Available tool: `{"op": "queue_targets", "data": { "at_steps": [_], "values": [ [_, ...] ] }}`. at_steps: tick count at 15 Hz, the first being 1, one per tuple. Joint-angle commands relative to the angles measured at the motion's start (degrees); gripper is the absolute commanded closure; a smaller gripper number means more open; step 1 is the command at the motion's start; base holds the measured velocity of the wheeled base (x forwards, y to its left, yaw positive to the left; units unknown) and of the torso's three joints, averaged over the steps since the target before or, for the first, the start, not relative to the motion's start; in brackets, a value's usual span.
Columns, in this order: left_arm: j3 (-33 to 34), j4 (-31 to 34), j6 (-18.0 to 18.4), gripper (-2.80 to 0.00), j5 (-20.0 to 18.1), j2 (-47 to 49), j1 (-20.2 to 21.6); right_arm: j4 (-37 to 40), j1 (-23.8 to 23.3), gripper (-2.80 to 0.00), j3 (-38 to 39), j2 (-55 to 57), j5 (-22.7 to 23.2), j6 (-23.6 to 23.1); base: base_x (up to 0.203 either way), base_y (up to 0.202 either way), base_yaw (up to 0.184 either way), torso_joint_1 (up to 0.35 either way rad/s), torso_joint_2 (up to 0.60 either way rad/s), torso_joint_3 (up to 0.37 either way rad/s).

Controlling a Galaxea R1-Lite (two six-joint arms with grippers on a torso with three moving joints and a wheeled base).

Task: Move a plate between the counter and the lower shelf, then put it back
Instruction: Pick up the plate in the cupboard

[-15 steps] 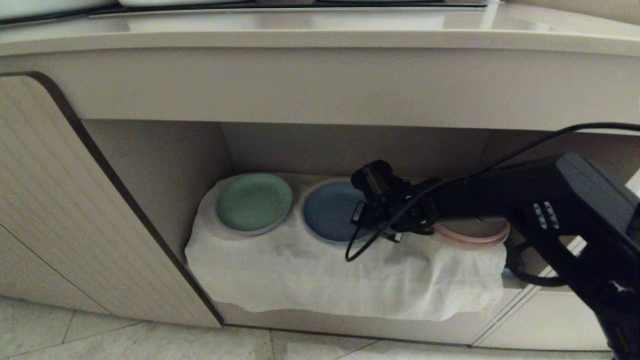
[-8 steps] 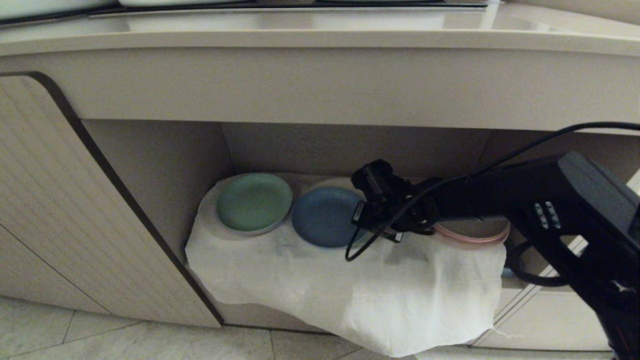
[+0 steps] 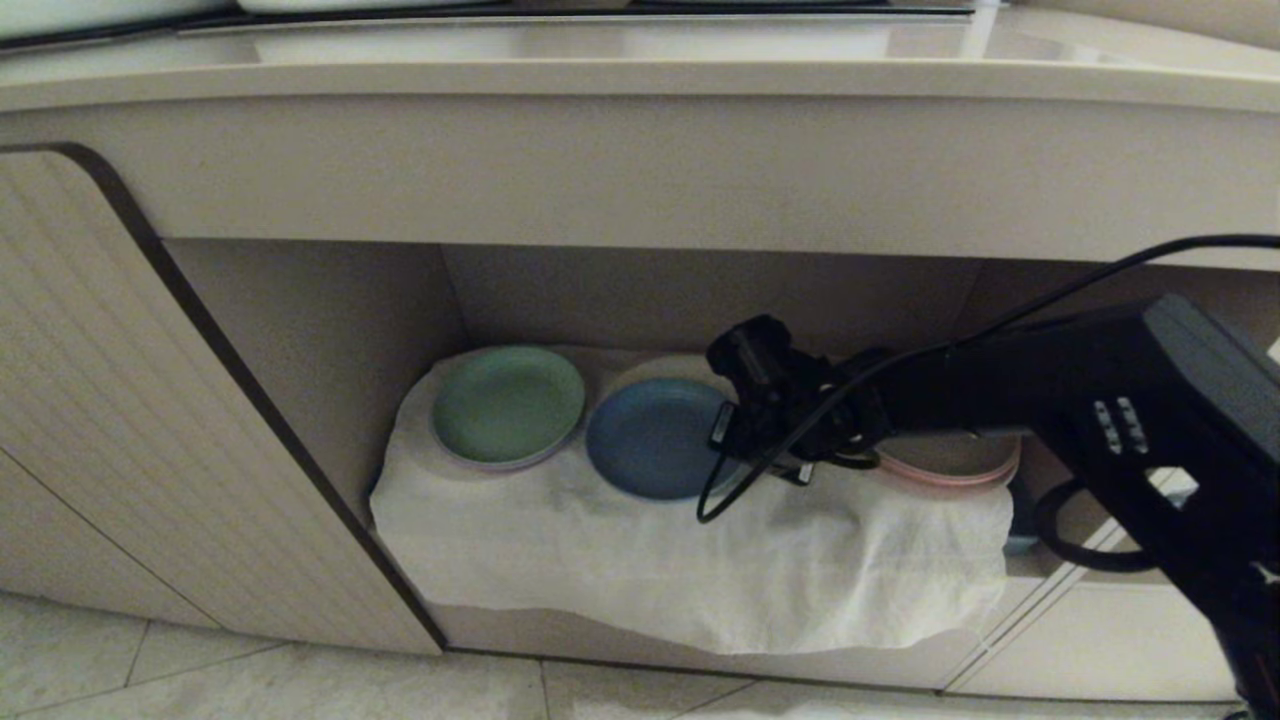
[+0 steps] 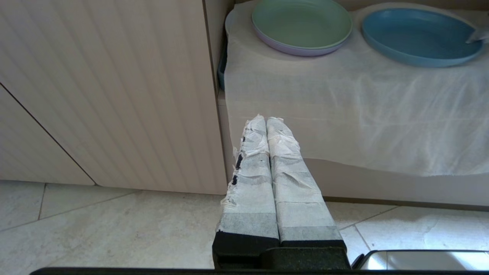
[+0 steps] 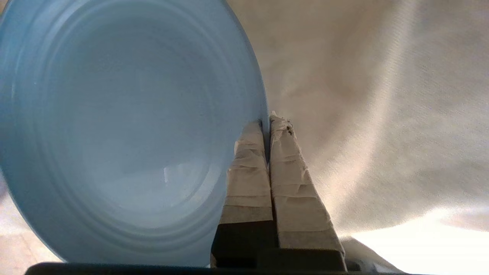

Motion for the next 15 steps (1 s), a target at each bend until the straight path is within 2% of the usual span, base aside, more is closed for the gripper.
{"op": "queue_targets", "data": {
  "at_steps": [1,15],
  "values": [
    [0.00,0.01,0.00,0.00,-0.02,-0.02,0.00,1.76,0.03,0.00,0.24,-1.49,-0.11,0.26,0.000,0.000,0.000,0.000,0.00,0.000],
    [0.00,0.01,0.00,0.00,-0.02,-0.02,0.00,1.06,0.19,0.00,14.22,-12.63,-0.02,0.70,0.000,0.000,0.000,0.000,0.00,0.000]
  ]
}}
